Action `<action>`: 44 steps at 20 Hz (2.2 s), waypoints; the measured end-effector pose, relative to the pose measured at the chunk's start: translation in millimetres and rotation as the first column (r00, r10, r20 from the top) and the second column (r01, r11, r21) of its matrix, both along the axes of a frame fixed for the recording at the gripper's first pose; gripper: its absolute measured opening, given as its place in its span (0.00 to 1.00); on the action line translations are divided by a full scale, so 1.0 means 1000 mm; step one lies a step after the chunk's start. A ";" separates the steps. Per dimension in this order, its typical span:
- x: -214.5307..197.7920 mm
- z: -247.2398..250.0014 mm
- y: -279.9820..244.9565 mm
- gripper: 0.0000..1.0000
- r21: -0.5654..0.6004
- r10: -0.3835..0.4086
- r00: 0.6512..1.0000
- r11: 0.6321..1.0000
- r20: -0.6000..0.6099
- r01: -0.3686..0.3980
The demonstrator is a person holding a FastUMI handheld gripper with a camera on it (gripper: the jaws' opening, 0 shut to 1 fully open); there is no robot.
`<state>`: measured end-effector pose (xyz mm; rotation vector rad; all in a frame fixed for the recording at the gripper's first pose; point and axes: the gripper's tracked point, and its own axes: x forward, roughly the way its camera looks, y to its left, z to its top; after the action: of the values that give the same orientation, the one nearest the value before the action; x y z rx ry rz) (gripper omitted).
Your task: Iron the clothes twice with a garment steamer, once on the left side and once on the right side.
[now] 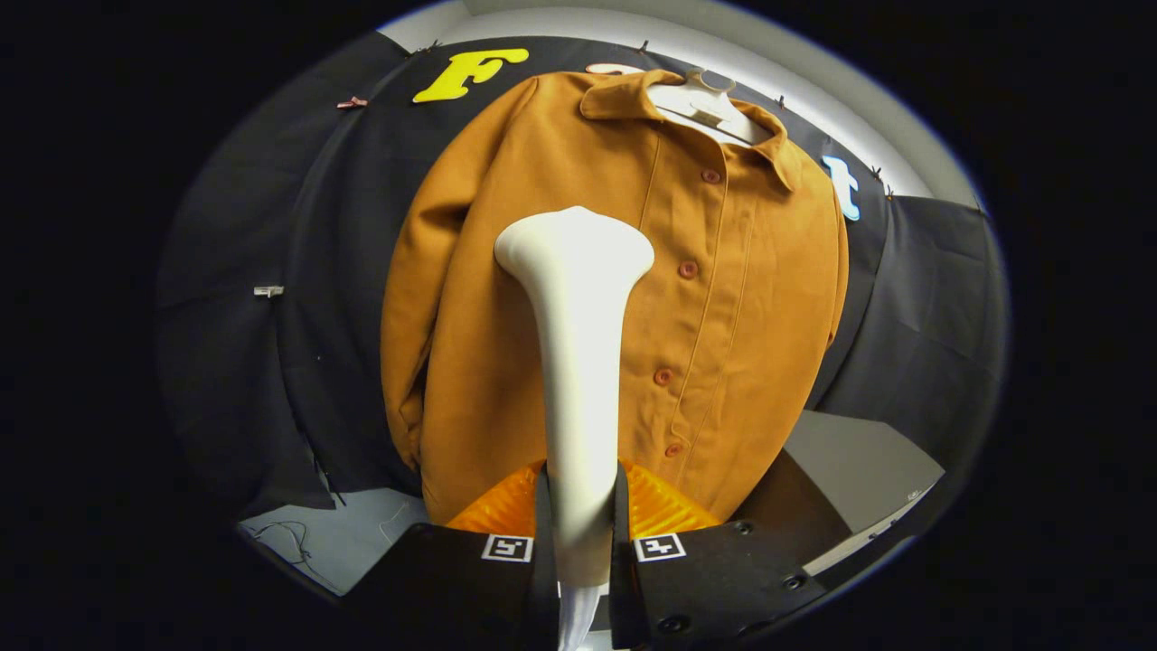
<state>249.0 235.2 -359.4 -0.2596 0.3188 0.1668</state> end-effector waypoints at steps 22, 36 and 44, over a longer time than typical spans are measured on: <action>-0.063 -0.104 -0.051 0.26 -0.022 -0.015 0.959 1.000 -0.283 0.009; -0.103 -0.038 -0.096 0.26 0.062 -0.016 0.977 0.998 -0.212 0.029; -0.109 0.063 -0.121 0.26 0.151 -0.030 0.996 0.988 -0.080 0.042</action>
<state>140.3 113.7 -296.4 -0.0955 0.3860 0.1651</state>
